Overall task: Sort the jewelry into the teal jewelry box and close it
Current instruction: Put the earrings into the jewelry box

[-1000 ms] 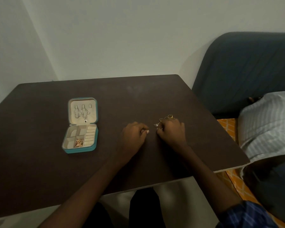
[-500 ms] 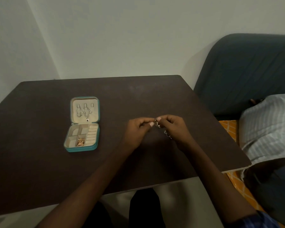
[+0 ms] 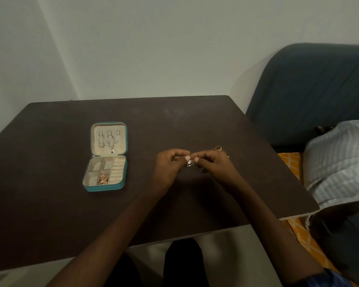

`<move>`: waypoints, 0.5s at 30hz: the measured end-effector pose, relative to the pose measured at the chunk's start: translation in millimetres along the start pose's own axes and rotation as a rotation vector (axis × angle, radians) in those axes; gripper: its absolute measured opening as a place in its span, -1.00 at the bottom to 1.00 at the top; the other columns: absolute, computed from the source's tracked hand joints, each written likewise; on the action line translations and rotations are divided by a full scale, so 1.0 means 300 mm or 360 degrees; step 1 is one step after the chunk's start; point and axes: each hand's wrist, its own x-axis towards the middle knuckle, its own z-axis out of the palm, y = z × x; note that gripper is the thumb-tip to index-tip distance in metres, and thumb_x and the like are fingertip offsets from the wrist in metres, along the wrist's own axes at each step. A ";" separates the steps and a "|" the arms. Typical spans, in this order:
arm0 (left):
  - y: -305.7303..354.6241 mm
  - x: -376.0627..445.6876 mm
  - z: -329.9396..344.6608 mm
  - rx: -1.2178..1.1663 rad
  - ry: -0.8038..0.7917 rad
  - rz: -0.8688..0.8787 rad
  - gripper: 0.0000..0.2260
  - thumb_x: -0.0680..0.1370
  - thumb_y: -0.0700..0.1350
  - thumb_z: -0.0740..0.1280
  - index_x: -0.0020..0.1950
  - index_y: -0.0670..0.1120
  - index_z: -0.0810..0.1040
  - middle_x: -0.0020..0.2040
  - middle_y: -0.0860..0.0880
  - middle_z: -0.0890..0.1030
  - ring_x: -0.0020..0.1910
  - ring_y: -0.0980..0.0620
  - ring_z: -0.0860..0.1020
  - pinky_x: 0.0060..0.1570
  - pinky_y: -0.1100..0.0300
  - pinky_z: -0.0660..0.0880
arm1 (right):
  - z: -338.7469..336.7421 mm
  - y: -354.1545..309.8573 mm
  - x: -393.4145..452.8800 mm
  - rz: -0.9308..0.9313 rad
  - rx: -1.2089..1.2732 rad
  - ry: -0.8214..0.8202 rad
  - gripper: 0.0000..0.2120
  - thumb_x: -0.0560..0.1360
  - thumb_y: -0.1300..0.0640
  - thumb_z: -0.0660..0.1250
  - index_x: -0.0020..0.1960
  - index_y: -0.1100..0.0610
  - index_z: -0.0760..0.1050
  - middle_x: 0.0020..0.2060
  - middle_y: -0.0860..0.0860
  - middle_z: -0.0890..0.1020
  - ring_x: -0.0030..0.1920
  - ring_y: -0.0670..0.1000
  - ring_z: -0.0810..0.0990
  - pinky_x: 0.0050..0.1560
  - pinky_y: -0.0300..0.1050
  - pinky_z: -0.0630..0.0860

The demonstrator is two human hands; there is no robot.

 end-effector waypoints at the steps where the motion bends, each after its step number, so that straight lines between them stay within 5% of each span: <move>1: -0.001 0.000 -0.003 0.0015 0.0000 0.0001 -0.90 0.48 -0.30 0.38 -0.02 -0.24 0.60 -0.27 -0.05 0.61 -0.38 0.29 0.55 -0.36 0.45 0.43 | -0.011 0.009 0.013 0.0017 -0.0054 0.0031 -0.85 0.51 0.30 0.30 0.03 0.20 0.61 -0.18 0.16 0.65 -0.27 -0.11 0.53 -0.29 -0.38 0.44; 4: -0.001 -0.001 -0.019 0.0064 -0.0013 -0.0020 -0.89 0.49 -0.30 0.36 0.00 -0.24 0.59 -0.28 -0.05 0.58 -0.41 0.31 0.53 -0.38 0.48 0.40 | -0.068 0.060 0.074 0.0084 -0.0278 0.0339 -0.84 0.48 0.27 0.35 0.03 0.21 0.62 -0.14 0.07 0.67 -0.19 -0.10 0.59 -0.10 -0.28 0.50; 6: -0.004 -0.001 -0.031 0.0089 -0.0025 -0.0023 -0.89 0.50 -0.28 0.35 0.01 -0.22 0.59 -0.28 -0.03 0.58 -0.40 0.31 0.53 -0.38 0.48 0.41 | -0.107 0.093 0.106 0.0107 -0.0501 0.0443 -0.84 0.46 0.24 0.37 0.02 0.16 0.64 -0.12 0.06 0.69 -0.16 -0.09 0.59 -0.10 -0.38 0.45; 8: -0.007 0.000 -0.041 0.0096 -0.0018 -0.0025 -0.86 0.51 -0.28 0.33 0.06 -0.21 0.57 -0.28 -0.01 0.56 -0.39 0.32 0.53 -0.36 0.48 0.41 | -0.126 0.114 0.125 0.0095 -0.0738 0.0368 -0.82 0.47 0.22 0.35 0.05 0.12 0.63 -0.10 0.05 0.69 -0.15 -0.07 0.58 -0.18 -0.44 0.40; 12: -0.018 0.007 -0.060 0.0199 -0.0006 0.0013 -0.83 0.54 -0.27 0.30 0.10 -0.15 0.59 -0.22 0.04 0.58 -0.34 0.35 0.52 -0.29 0.45 0.43 | -0.118 0.140 0.149 0.0002 -0.1205 0.0147 -0.77 0.51 0.14 0.30 0.14 0.01 0.59 0.05 0.05 0.65 0.08 0.08 0.58 0.03 -0.09 0.49; 15: -0.025 0.006 -0.068 0.0253 -0.0008 0.0023 -0.84 0.54 -0.26 0.30 0.08 -0.16 0.61 -0.15 0.04 0.61 -0.31 0.37 0.52 -0.29 0.50 0.41 | -0.100 0.143 0.157 -0.0045 -0.1396 0.0096 -0.78 0.51 0.12 0.27 0.11 -0.04 0.60 0.01 0.07 0.62 0.08 0.12 0.54 -0.01 -0.05 0.47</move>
